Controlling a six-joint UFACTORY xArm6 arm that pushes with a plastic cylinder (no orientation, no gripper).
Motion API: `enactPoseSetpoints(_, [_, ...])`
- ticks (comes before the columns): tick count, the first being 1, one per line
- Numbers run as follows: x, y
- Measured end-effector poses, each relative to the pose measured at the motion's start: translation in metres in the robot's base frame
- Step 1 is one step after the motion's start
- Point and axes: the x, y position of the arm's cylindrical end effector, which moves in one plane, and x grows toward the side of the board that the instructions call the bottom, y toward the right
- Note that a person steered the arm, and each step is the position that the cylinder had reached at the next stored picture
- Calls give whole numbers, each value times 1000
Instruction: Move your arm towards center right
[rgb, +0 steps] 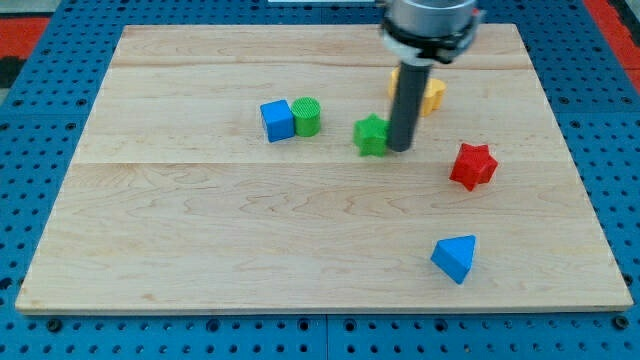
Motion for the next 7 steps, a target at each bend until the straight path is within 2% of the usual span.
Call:
enactPoseSetpoints(1, [-10,-41])
enactPoseSetpoints(2, [-16,-55])
enactPoseSetpoints(5, [-28,94])
enactPoseSetpoints(7, [-34,109])
